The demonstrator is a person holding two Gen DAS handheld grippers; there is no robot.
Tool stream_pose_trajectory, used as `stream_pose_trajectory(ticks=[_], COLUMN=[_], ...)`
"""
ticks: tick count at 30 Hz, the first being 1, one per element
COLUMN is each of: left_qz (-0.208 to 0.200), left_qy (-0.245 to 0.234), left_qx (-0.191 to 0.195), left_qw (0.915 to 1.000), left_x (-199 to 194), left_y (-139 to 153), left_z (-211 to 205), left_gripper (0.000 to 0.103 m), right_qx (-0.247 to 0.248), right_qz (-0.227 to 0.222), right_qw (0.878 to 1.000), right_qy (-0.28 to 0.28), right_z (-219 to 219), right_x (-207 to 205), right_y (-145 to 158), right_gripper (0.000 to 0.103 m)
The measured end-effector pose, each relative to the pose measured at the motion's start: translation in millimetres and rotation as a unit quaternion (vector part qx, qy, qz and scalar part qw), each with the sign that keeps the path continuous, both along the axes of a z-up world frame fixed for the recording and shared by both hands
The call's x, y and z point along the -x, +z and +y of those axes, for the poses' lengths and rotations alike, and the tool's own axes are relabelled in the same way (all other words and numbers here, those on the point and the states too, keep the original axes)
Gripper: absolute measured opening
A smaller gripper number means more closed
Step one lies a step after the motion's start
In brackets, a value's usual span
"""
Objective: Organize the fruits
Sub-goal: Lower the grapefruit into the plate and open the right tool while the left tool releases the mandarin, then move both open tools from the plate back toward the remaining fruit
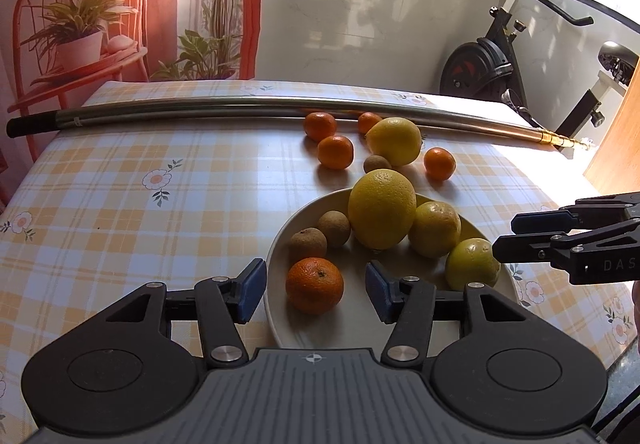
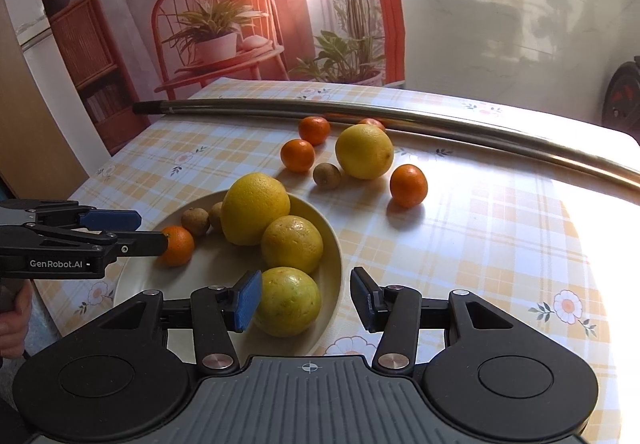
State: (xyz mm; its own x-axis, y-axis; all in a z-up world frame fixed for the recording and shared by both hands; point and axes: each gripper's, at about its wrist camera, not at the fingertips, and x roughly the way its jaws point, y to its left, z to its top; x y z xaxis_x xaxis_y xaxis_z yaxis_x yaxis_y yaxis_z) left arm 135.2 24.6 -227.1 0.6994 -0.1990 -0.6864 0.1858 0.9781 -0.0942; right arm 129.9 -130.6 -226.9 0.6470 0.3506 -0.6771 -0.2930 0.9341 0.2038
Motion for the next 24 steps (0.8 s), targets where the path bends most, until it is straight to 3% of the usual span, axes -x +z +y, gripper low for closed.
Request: stream_pose_trajectory(ticks=[4, 11, 24], left_qz=[-0.026, -0.049, -0.041], left_qy=[0.021, 0.035, 0.048], left_qx=[-0.017, -0.029, -0.026], left_qw=[0.9993, 0.9978, 0.9977], left_x=[9.6, 17.4, 12.5], left_y=[4.3, 8.8, 9.3], left_z=[-4.3, -7.5, -1.6], left_gripper=[0.066, 0.07, 0.071], right_qx=[-0.003, -0.011, -0.015], right_qz=[-0.029, -0.066, -0.079], right_qw=[0.999, 0.996, 0.993], right_qy=[-0.029, -0.062, -0.083], right_z=[-5.8, -13.9, -21.9], right_x=[7.0, 16.0, 17.3], right_y=[2.2, -0.3, -0.4], right_gripper=[0.051, 0.051, 0.051])
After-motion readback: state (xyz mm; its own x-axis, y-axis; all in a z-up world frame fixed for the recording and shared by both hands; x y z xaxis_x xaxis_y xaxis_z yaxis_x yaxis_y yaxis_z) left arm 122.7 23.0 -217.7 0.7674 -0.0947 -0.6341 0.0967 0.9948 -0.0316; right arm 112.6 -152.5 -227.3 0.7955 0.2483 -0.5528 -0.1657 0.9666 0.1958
